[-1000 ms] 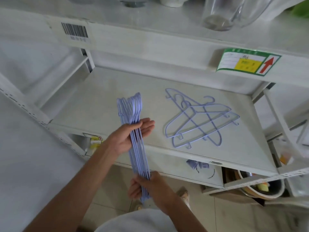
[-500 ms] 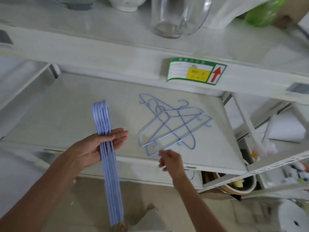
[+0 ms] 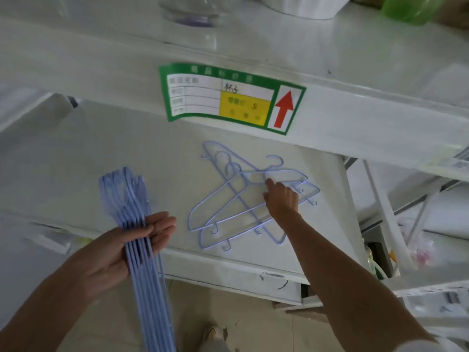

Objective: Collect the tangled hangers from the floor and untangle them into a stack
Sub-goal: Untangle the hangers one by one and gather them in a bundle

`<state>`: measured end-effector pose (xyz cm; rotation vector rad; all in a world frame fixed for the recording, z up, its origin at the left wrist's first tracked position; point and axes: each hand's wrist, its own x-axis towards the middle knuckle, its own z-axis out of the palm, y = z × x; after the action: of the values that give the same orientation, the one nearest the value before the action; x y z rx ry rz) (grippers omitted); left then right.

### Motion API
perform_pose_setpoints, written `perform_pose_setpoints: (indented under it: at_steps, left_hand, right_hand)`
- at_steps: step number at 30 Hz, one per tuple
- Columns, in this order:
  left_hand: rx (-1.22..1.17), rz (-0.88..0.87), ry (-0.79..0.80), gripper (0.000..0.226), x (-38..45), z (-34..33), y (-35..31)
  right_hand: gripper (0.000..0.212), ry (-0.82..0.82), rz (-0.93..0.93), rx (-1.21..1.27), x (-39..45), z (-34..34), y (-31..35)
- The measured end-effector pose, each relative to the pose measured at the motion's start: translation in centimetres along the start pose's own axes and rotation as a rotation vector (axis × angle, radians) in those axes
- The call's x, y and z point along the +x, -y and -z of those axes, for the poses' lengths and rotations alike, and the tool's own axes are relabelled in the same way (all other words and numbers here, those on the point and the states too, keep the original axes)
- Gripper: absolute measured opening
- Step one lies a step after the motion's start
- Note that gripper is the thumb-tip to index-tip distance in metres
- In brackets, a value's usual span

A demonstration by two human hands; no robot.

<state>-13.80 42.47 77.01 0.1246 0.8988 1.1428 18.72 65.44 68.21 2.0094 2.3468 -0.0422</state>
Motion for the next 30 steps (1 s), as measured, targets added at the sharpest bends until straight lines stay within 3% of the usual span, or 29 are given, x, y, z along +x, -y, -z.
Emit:
perform_pose_setpoints:
  at_steps: [3, 9, 14, 19, 24, 27, 30]
  left_hand:
    - [0.010, -0.004, -0.032, 0.036, 0.7, -0.4, 1.4]
    - [-0.001, -0.025, -0.049, 0.036, 0.2, -2.2, 2.8]
    - [-0.063, -0.060, -0.035, 0.037, -0.2, -2.0, 3.1]
    - [-0.140, -0.096, -0.004, 0.038, -0.4, -1.7, 4.3]
    - [-0.194, -0.124, 0.006, 0.037, -0.7, -0.9, 4.7]
    - [-0.209, -0.140, 0.003, 0.037, -0.6, -0.5, 4.5]
    - [-0.224, -0.162, 0.010, 0.037, -0.4, -0.3, 4.4]
  right_hand:
    - [0.040, -0.080, 0.113, -0.040, 1.0, -0.5, 0.4]
    - [0.018, -0.086, 0.318, -0.162, 2.3, 0.1, 1.5]
    - [0.017, -0.096, 0.547, -0.325, 1.6, -0.4, 0.2]
    - [0.003, -0.279, 0.609, -0.307, 1.9, 0.2, -1.5]
    - [0.013, -0.382, 0.611, -0.240, 1.9, 1.2, -2.6]
    - [0.012, -0.316, 0.609, -0.219, 1.8, 1.6, -2.9]
    - [0.011, -0.127, 0.625, -0.245, 1.0, 0.9, -3.0]
